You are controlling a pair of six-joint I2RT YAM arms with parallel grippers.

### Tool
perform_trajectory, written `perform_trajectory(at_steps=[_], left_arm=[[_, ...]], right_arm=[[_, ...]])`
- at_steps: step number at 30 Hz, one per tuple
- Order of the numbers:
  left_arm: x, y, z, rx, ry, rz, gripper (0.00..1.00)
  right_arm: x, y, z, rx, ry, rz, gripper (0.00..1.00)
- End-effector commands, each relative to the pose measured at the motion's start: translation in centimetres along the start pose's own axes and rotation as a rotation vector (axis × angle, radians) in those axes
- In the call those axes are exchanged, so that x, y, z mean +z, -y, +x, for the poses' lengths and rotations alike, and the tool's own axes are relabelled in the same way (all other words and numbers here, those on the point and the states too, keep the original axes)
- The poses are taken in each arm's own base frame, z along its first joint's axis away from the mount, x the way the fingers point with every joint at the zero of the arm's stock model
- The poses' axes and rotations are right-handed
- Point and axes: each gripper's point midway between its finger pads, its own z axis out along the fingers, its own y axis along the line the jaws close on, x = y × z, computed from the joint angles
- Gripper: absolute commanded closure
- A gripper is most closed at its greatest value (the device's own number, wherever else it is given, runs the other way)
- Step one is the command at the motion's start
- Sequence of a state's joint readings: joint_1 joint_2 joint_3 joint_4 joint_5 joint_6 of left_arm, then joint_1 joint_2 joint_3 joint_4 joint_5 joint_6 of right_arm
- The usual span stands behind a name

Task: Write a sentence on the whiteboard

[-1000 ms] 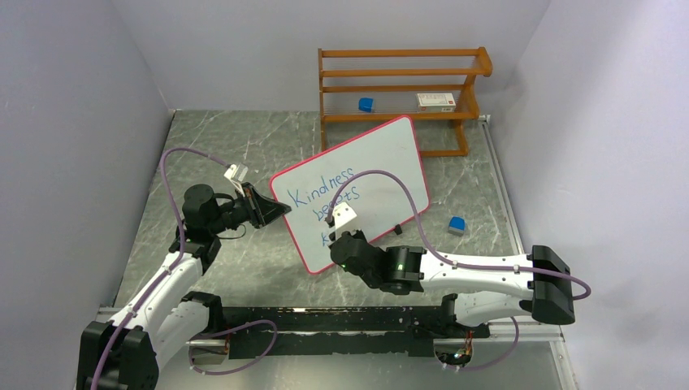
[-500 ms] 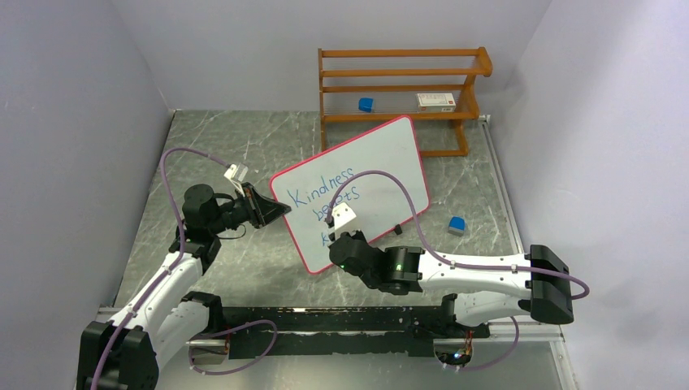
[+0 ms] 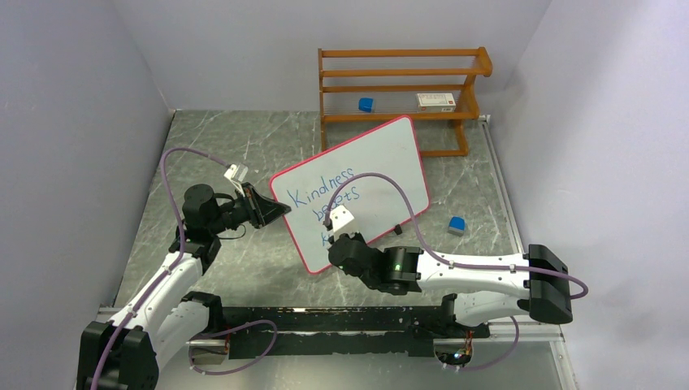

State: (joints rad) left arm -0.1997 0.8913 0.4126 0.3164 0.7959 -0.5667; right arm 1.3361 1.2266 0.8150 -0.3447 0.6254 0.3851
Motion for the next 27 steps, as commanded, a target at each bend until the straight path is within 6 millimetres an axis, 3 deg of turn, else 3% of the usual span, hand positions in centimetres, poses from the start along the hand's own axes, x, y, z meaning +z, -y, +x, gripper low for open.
perform_trajectory(at_steps=[1,15,27], left_arm=[[0.2,0.5,-1.1,0.022,0.018,0.000,0.95],[0.2,0.4,-1.1,0.021,0.018,0.000,0.95],[0.2,0.4,-1.1,0.023,0.017,0.000,0.95]], right_arm=[[0.2,0.2,1.2,-0.011,-0.043,0.007,1.00],[-1.0,1.4,-1.4,0.052,0.059,0.036,1.00],[-0.1,1.6,-1.1,0.056,0.055,0.054,1.00]])
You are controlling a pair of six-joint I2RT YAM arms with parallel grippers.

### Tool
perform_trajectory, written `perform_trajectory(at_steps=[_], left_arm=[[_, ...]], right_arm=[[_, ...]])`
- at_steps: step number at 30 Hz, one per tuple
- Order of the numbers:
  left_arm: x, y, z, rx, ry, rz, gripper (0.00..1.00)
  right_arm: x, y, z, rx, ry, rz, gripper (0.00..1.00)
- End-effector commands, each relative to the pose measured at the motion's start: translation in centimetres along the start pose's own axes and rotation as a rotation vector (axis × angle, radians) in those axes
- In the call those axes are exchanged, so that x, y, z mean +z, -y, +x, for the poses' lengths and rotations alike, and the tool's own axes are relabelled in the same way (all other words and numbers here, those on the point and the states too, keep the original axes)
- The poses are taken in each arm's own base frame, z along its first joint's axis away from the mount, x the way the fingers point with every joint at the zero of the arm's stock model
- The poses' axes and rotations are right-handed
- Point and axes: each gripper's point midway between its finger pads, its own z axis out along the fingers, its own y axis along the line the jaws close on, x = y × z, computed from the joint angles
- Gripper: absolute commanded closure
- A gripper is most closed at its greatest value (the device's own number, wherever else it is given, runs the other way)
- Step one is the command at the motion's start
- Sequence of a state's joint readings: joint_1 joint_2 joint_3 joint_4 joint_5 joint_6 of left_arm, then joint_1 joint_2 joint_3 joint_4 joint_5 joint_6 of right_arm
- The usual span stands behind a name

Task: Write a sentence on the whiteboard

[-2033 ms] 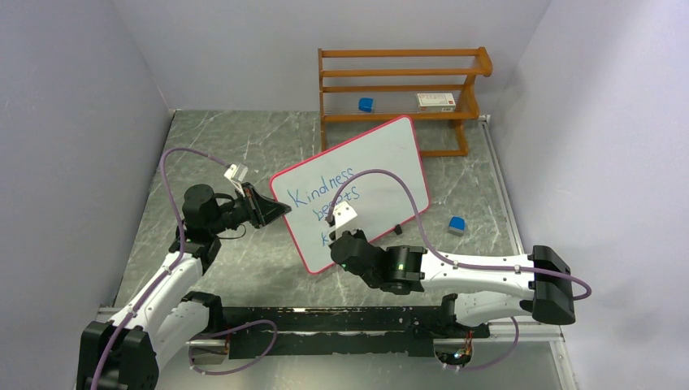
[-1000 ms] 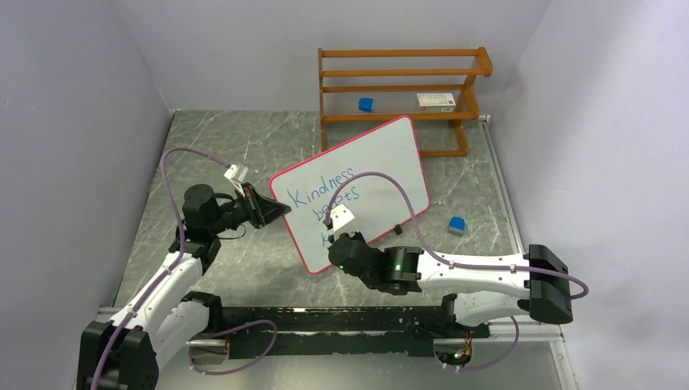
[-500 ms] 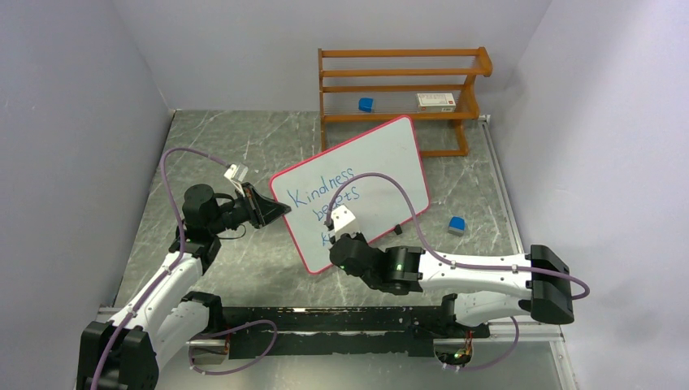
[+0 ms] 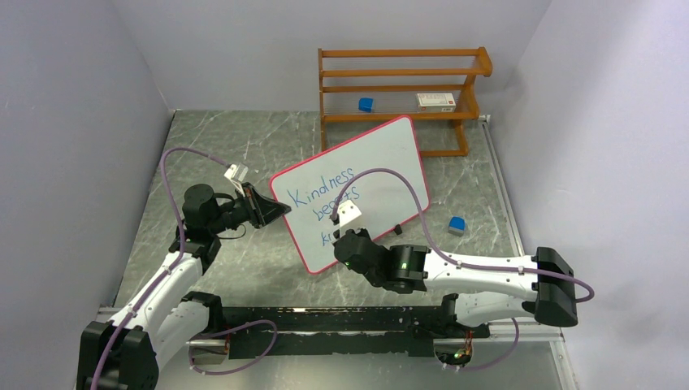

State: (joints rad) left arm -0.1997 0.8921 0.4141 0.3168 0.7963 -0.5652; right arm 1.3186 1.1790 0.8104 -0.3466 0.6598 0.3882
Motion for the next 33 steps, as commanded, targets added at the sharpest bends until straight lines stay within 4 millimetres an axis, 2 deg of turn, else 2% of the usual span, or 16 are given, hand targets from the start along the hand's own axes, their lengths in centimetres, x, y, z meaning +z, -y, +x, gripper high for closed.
perform_trajectory(at_steps=[1,24,33], left_arm=[[0.2,0.4,-1.0,0.021,0.016,-0.001,0.95],[0.2,0.4,-1.0,0.021,0.016,-0.005,0.95],[0.2,0.3,-1.0,0.021,0.015,-0.006,0.95]], right_arm=[[0.6,0.3,0.1,0.018,0.011,0.021,1.00],[0.8,-0.5,2.7,-0.030,-0.096,-0.023,1.00],[0.8,-0.5,1.9,-0.017,-0.065,-0.017,1.00]])
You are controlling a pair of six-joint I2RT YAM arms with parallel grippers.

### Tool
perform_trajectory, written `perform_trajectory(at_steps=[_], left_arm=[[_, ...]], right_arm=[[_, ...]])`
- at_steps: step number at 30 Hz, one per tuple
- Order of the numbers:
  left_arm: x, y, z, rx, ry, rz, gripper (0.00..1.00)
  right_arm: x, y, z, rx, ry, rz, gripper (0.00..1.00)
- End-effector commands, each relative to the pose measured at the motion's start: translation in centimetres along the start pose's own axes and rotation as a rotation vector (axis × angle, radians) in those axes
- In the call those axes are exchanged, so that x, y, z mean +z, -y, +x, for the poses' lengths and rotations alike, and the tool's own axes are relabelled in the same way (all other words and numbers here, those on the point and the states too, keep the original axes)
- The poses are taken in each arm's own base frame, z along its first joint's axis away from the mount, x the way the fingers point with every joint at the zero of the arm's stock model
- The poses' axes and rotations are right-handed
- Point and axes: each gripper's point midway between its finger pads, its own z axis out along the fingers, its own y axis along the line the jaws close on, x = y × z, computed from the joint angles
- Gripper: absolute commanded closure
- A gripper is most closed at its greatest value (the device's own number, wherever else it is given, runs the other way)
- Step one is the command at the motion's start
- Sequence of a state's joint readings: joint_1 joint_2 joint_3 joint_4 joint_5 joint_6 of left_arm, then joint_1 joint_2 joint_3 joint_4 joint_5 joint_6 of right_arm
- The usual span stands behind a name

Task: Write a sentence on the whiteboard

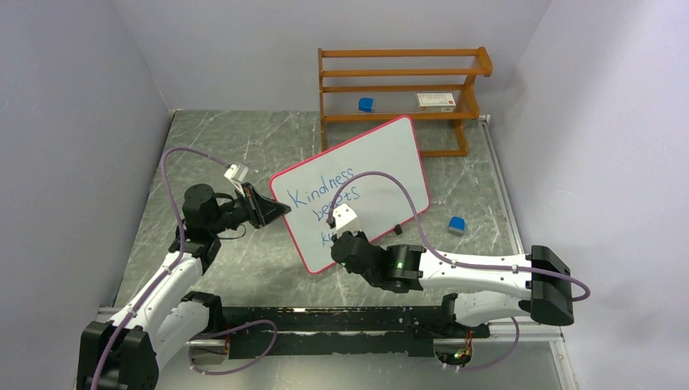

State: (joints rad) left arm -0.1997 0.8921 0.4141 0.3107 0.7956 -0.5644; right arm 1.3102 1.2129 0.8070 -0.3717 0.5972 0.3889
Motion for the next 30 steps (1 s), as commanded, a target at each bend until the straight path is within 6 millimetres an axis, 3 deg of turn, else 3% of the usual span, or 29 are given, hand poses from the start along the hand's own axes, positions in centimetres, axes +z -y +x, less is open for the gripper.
perform_trajectory(at_steps=[1,20,30], left_arm=[[0.2,0.4,-1.1,0.026,0.019,-0.002,0.95],[0.2,0.4,-1.1,0.022,0.016,-0.002,0.95],[0.2,0.3,-1.1,0.021,0.015,-0.004,0.95]], right_arm=[[0.3,0.2,-0.1,0.019,0.013,0.019,1.00],[0.3,1.9,-2.0,0.093,0.096,0.084,1.00],[0.2,2.8,-1.1,0.099,0.063,0.107,1.00]])
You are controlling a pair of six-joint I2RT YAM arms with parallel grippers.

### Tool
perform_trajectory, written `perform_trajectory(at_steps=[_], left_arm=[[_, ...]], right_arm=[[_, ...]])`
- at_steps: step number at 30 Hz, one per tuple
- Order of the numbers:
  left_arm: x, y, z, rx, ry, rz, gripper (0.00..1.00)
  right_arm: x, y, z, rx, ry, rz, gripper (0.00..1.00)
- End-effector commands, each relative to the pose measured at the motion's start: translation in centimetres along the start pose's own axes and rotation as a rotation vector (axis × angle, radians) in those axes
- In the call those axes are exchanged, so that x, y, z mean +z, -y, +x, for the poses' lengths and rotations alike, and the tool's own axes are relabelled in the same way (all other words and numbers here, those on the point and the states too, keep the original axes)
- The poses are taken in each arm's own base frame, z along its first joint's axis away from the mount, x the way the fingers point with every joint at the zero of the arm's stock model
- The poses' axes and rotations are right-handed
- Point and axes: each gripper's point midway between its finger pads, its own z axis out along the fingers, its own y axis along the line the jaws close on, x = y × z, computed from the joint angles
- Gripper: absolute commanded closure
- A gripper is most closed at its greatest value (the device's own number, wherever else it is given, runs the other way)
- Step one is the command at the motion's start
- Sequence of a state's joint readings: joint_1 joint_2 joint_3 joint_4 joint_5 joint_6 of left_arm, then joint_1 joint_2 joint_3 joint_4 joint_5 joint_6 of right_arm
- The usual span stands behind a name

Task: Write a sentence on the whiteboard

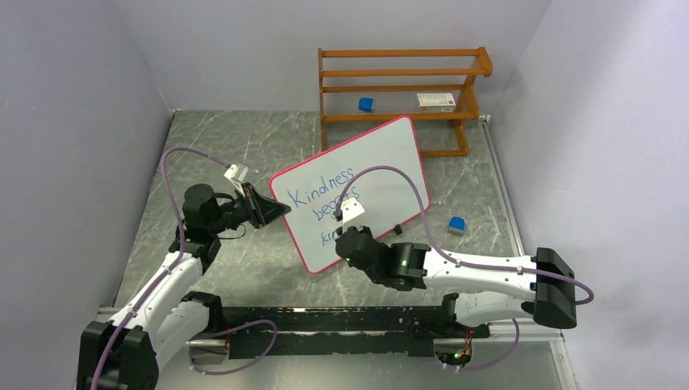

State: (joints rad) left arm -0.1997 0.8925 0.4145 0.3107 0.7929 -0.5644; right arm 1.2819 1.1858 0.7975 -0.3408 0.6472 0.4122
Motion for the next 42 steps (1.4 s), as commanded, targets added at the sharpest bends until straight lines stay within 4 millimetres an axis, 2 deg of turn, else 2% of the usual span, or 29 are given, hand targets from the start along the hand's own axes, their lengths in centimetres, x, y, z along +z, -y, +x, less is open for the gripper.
perform_trajectory(at_steps=[1,13,29,37,42], left_arm=[[0.2,0.4,-1.0,0.021,0.014,-0.002,0.95],[0.2,0.4,-1.1,0.025,0.015,-0.004,0.95],[0.2,0.3,-1.1,0.024,0.016,-0.008,0.95],[0.2,0.2,-1.0,0.020,0.015,-0.010,0.95],[0.3,0.2,-0.9,0.016,0.013,-0.006,0.95]], right_arm=[[0.2,1.3,0.2,0.031,0.007,0.051,1.00],[0.1,0.7,1.7,0.007,-0.053,0.009,1.00],[0.0,0.7,2.2,0.001,-0.071,0.005,1.00],[-0.7,1.3,0.5,0.032,-0.013,0.015,1.00],[-0.8,2.1,0.3,0.040,0.004,0.050,1.00]])
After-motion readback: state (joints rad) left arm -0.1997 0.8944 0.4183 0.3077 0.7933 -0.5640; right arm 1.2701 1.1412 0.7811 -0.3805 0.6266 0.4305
